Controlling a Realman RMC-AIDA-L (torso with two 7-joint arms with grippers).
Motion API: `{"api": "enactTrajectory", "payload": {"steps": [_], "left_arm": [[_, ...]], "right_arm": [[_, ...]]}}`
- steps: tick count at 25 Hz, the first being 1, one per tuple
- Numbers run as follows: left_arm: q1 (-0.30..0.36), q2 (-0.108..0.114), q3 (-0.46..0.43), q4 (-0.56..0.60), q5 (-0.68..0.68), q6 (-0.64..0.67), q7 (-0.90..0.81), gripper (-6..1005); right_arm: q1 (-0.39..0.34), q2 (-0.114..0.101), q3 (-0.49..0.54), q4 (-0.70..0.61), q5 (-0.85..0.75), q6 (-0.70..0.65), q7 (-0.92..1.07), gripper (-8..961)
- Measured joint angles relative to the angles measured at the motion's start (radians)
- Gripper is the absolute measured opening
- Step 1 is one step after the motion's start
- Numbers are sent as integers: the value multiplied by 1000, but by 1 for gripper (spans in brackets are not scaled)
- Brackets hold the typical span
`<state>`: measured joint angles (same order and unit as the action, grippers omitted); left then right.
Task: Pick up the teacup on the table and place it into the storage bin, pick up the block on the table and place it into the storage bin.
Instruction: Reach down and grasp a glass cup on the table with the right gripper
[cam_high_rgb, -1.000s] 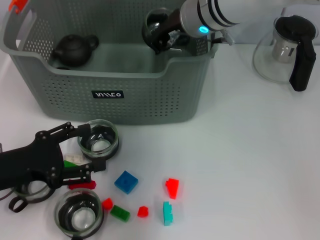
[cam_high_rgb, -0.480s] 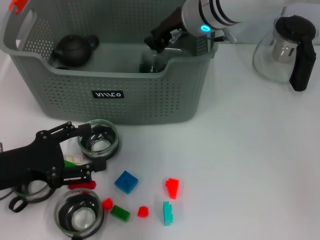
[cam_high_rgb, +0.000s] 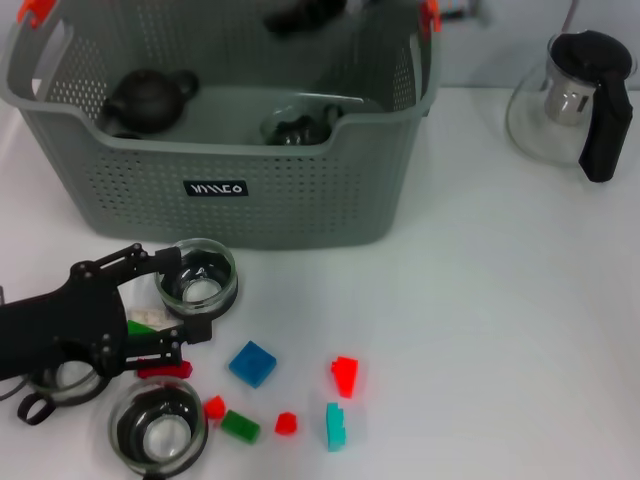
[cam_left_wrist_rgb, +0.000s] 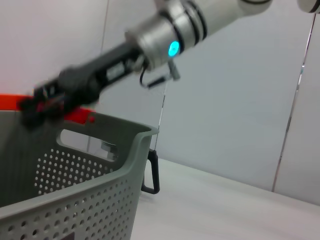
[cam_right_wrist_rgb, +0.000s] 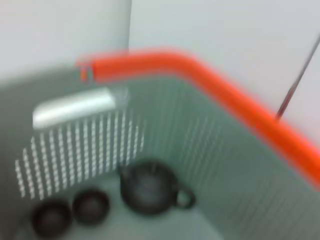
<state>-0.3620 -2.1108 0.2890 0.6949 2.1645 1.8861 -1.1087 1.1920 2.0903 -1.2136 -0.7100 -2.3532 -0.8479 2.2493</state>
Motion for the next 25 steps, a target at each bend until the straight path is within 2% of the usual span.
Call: {"api": "enactTrajectory", "payload": {"steps": [3, 6, 8, 9, 10, 14, 16, 18, 22, 25], "left_arm": [[-1, 0, -13, 0, 0, 2, -2, 934], [-2, 2, -43, 0, -5, 8, -3, 934], [1, 4, -67, -4, -14, 10, -6, 934], [2, 5, -75, -6, -17, 9, -7, 934], [2, 7, -88, -10, -19, 10, -8, 934], [7, 13, -92, 2, -5, 25, -6, 934], [7, 14, -92, 6, 0, 27, -6, 934], [7, 16, -96, 11, 5, 29, -9, 935], [7, 21, -100, 16, 4, 29, -11, 935], [4, 25, -100, 22, 9, 14, -16, 935]], "right_arm": [[-83, -3, 61, -217, 42, -125, -1, 589], [-184, -14, 108, -391, 173, -315, -69, 663], [-266, -24, 131, -482, 279, -431, -123, 685], [-344, -35, 150, -546, 365, -530, -160, 683], [-344, -35, 150, -546, 365, -530, -160, 680], [-493, -55, 179, -614, 473, -722, -276, 675], [-513, -53, 178, -615, 473, -758, -308, 675], [-543, -42, 170, -616, 447, -821, -373, 676], [-575, 3, 150, -614, 330, -907, -481, 676], [-579, 6, 90, -596, 286, -917, -495, 676]]}}
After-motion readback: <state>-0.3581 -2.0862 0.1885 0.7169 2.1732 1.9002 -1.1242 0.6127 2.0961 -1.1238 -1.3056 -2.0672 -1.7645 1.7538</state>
